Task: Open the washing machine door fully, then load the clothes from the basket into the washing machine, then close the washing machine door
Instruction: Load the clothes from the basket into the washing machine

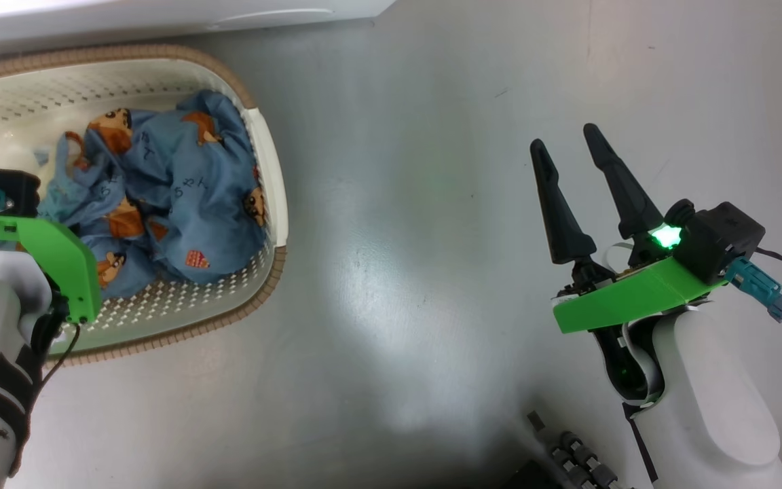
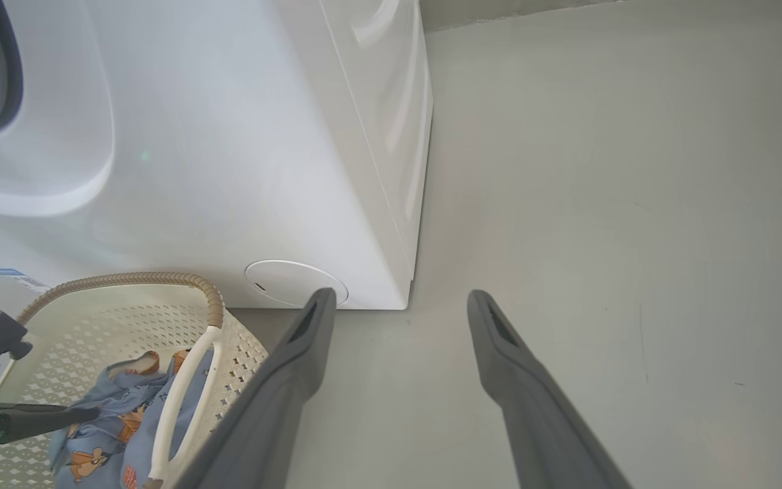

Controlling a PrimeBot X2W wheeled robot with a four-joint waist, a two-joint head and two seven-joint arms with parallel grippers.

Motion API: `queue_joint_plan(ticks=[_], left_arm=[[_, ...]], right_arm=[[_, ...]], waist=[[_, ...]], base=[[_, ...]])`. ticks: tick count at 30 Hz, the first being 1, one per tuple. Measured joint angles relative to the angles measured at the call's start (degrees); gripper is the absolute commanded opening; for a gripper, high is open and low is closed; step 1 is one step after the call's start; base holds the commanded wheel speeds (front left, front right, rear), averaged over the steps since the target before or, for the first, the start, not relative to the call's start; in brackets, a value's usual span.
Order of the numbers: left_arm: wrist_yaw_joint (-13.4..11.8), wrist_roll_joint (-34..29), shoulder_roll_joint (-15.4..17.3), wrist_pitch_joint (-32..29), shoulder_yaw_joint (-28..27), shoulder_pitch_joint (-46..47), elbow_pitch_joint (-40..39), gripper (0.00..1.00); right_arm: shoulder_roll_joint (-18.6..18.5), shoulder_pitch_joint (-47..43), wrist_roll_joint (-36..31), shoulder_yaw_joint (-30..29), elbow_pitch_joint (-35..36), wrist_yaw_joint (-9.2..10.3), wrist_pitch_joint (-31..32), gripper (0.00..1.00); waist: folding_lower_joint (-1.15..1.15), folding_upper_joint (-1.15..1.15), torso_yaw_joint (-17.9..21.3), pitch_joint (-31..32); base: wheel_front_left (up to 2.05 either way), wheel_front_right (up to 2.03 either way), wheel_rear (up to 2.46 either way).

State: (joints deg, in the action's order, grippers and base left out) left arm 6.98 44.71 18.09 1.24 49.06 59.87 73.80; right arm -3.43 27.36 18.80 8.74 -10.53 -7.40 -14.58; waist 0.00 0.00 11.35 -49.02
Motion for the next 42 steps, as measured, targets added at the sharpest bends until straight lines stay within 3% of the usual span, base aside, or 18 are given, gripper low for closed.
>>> queue_joint_plan(ticks=[12,28,33,42], left_arm=[[-0.24,3.48,-1.21,3.07,-2.11,-0.18,0.09,0.0],[0.34,7.5,-5.28,12.9,-5.54,-6.78,-1.58,0.0],[0.35,6.76,-4.78,12.92,-8.51,-9.54,-7.05,0.0],[-0.77,-1.51,-4.21,12.99,-19.11,-17.99,-18.96,0.0]], right_arm=[[0.03,0.0,0.0,-0.91,0.0,0.0,0.01,1.0],[0.03,-1.85,-0.6,-3.75,-2.57,0.0,-0.07,1.0],[-0.14,-4.19,-0.6,-4.53,-3.45,0.0,-0.13,1.0],[-1.0,-7.99,-0.58,-5.93,-4.64,0.0,-0.13,1.0]], waist=[[0.0,0.0,-1.01,1.92],[0.0,0.0,-4.31,11.47],[0.0,0.0,-5.44,15.3],[0.0,0.0,-7.51,22.04]], base=[[0.0,0.0,0.0],[0.0,0.0,0.0],[0.0,0.0,0.0],[0.0,0.0,0.0]])
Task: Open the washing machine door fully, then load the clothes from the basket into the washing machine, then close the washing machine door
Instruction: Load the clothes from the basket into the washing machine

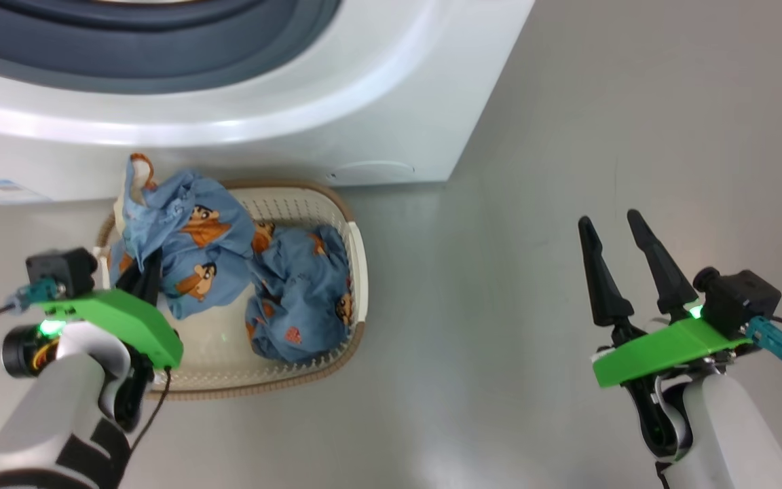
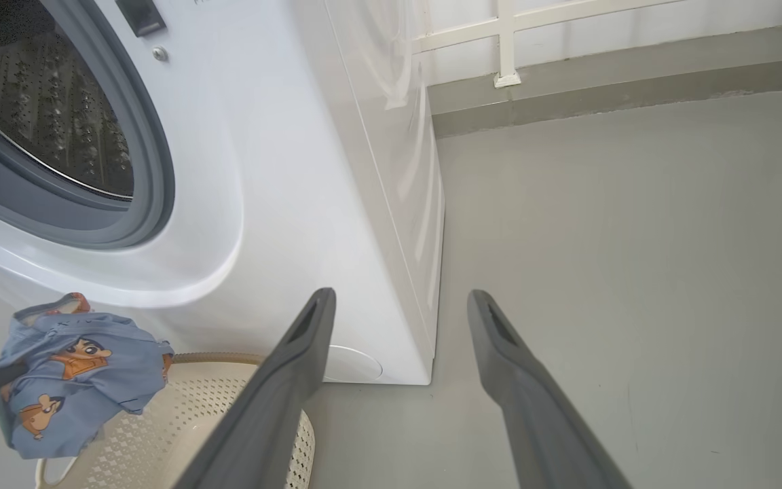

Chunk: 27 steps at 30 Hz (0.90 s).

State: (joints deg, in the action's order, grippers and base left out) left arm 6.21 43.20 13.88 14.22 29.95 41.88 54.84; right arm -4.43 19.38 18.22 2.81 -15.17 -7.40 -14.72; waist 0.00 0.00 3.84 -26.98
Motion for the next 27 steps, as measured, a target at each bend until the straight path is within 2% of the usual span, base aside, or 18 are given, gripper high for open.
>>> queue_joint_plan(ticks=[15,27], left_arm=[[-0.33,-15.91,-3.78,-0.01,-17.03,-15.94,-18.55,0.0],[0.19,-24.13,-6.47,0.0,-26.07,-27.57,-31.48,0.0]], right_arm=[[-1.05,-5.45,0.09,-0.79,-0.96,0.0,0.0,1.0],[-1.4,-9.08,0.18,-1.34,-1.31,0.0,0.0,1.0]], waist=[[0.0,0.0,-1.95,9.03],[0.0,0.0,-2.15,13.82]], base=[[0.0,0.0,0.0],[0.0,0.0,0.0]])
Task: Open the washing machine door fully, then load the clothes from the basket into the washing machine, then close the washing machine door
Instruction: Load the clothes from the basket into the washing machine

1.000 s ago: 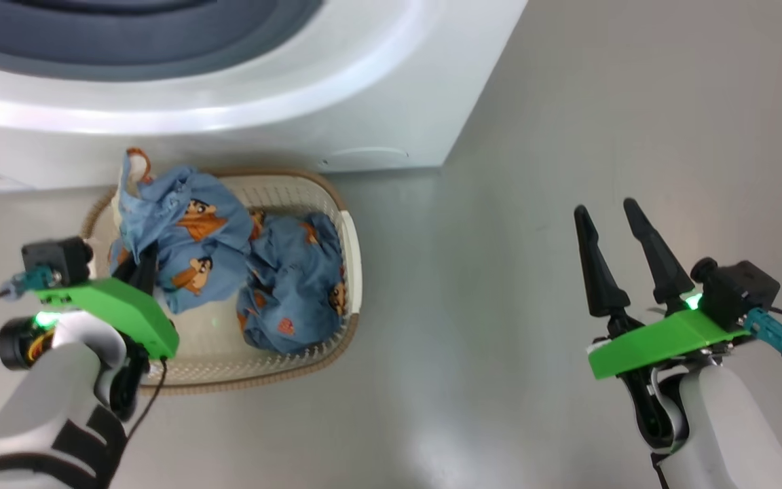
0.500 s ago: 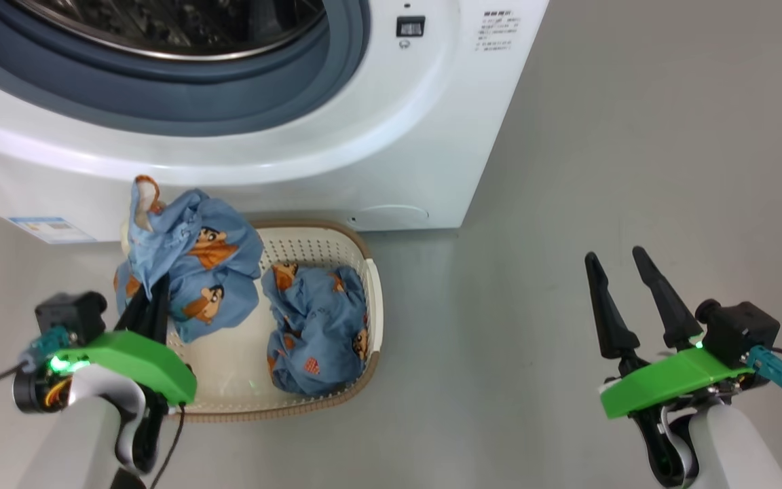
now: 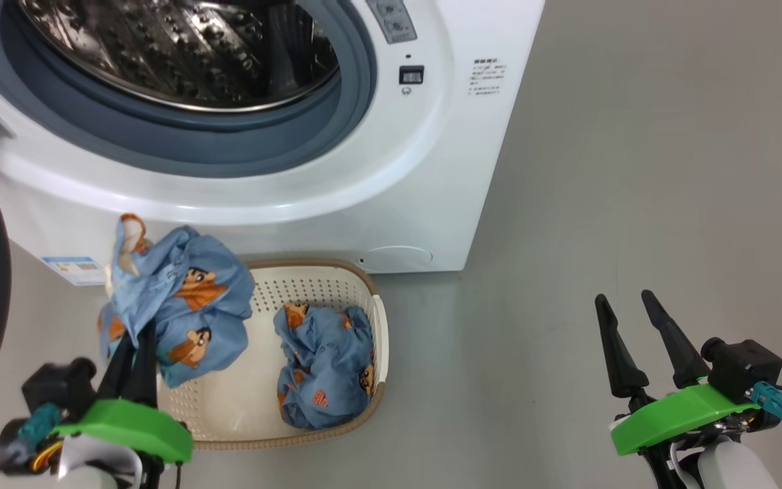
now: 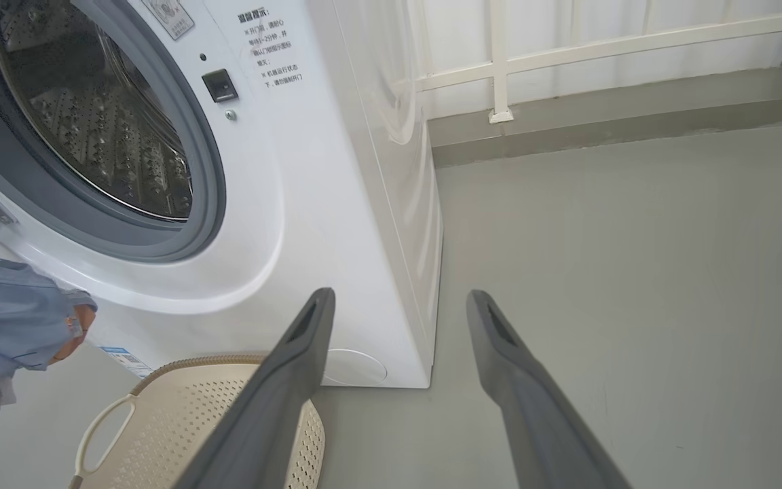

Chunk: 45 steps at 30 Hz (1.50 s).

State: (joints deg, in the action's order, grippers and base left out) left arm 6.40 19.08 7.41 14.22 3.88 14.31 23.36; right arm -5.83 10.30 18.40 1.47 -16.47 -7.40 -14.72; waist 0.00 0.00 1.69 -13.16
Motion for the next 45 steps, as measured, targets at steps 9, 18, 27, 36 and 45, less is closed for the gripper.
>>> queue_joint_plan(ticks=[9,18,27,36,45], left_arm=[[0.12,-3.04,-2.65,0.0,-4.36,-7.43,-7.97,0.0],[0.25,-4.47,-4.23,0.0,-6.75,-13.41,-14.34,0.0],[0.25,-4.82,-4.71,0.0,-6.54,-12.94,-15.79,0.0],[0.43,-4.82,-4.66,0.34,-7.54,-0.97,-13.44,0.0],[0.69,-4.69,-1.87,0.41,-8.02,14.8,-6.1,0.0]], right_arm=[[-0.11,-0.86,0.0,-0.14,-0.02,0.0,0.0,1.0],[-0.31,-2.31,0.01,-0.83,-0.02,0.0,0.0,1.0],[-0.1,-2.3,0.01,-1.42,0.48,0.0,0.0,1.0],[0.63,-1.1,0.0,-1.43,1.4,0.0,0.0,1.0],[1.47,2.3,0.0,-0.47,1.93,0.0,0.0,1.0]], waist=[[0.0,0.0,0.37,1.82],[0.0,0.0,0.71,2.85],[0.0,0.0,1.03,1.42],[0.0,0.0,1.37,-2.49],[0.0,0.0,2.47,-7.41]], base=[[0.0,0.0,0.0],[0.0,0.0,0.0],[0.0,0.0,0.0],[0.0,0.0,0.0],[0.0,0.0,0.0]])
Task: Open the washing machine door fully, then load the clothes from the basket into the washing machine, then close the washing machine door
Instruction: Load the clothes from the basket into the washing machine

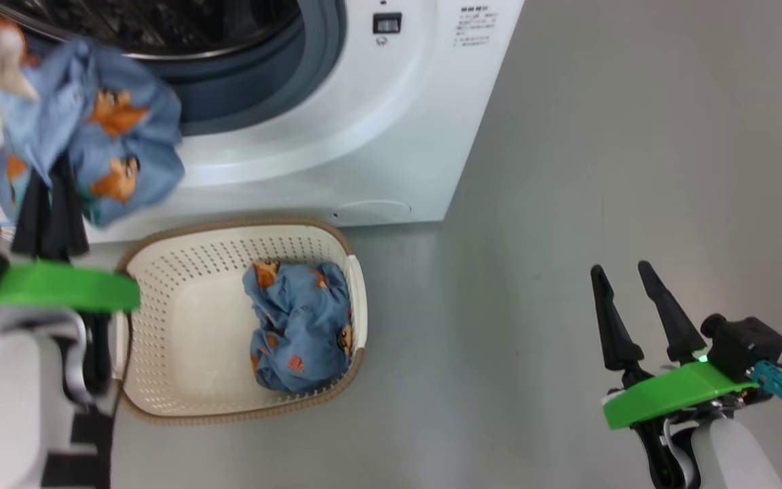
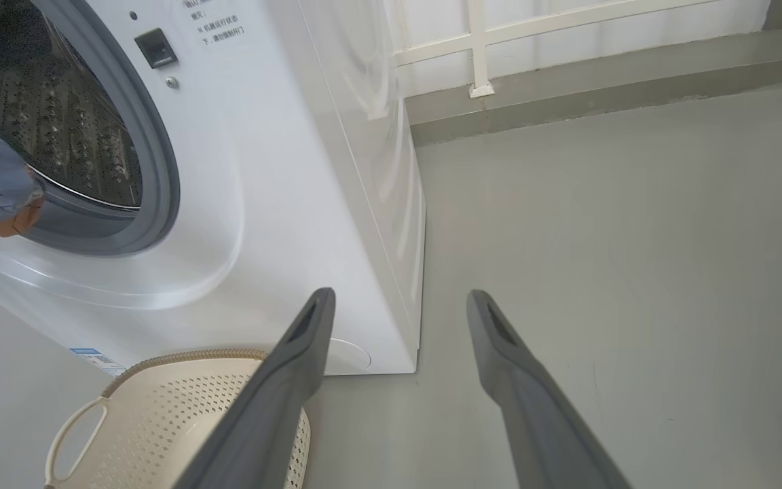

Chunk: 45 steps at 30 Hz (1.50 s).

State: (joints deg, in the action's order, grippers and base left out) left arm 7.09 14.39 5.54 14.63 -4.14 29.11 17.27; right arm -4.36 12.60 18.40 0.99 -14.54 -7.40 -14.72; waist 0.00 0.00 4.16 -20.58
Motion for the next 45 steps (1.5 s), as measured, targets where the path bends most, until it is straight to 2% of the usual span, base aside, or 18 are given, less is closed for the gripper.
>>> queue_joint_plan(ticks=[7,14,21,26,35,36,37,38,45], left_arm=[[0.23,-0.11,1.62,0.0,1.88,13.32,9.88,0.0],[0.23,-0.56,3.97,0.0,3.31,25.29,23.59,0.0],[0.24,-1.56,5.67,0.0,3.35,34.55,34.75,0.0],[0.23,-2.18,6.66,0.0,3.49,39.51,38.31,0.0],[0.24,-2.49,6.73,0.0,4.61,43.68,38.93,0.0],[0.24,-2.45,6.81,0.0,4.33,43.72,38.8,0.15],[0.24,-2.45,6.81,0.0,4.33,43.72,38.8,0.45],[0.24,-2.46,7.02,0.0,4.15,43.73,38.64,1.0],[0.24,-2.47,7.54,0.01,3.37,43.72,38.27,1.0]], right_arm=[[0.54,2.78,0.0,1.0,0.4,0.0,0.0,1.0],[0.8,5.38,0.0,3.2,0.63,0.0,0.0,1.0],[1.02,6.54,0.42,5.44,0.6,0.0,0.0,1.0],[1.08,7.11,1.83,6.23,0.58,0.0,0.0,1.0],[1.11,7.88,3.46,7.31,0.71,0.0,0.0,1.0],[1.13,7.88,3.46,7.47,0.71,0.0,0.0,1.0],[1.13,7.88,3.46,7.47,0.71,0.0,0.0,1.0],[1.13,7.88,3.49,7.57,0.71,0.0,0.0,1.0],[1.14,7.91,3.72,7.54,0.75,0.0,0.0,1.0]], waist=[[0.0,0.0,1.22,-3.72],[0.0,0.0,3.22,-6.75],[0.0,0.0,5.74,-8.94],[0.0,0.0,7.57,-10.21],[0.0,0.0,9.63,-11.89],[0.0,0.0,9.79,-11.94],[0.0,0.0,9.79,-11.94],[0.0,0.0,9.93,-11.99],[0.0,0.0,9.75,-12.15]], base=[[0.0,0.0,0.0],[0.0,0.0,0.0],[0.0,0.0,0.0],[0.0,0.0,0.0],[0.0,0.0,0.0],[0.0,0.0,0.0],[0.0,0.0,0.0],[0.0,0.0,0.0],[0.0,0.0,0.0]])
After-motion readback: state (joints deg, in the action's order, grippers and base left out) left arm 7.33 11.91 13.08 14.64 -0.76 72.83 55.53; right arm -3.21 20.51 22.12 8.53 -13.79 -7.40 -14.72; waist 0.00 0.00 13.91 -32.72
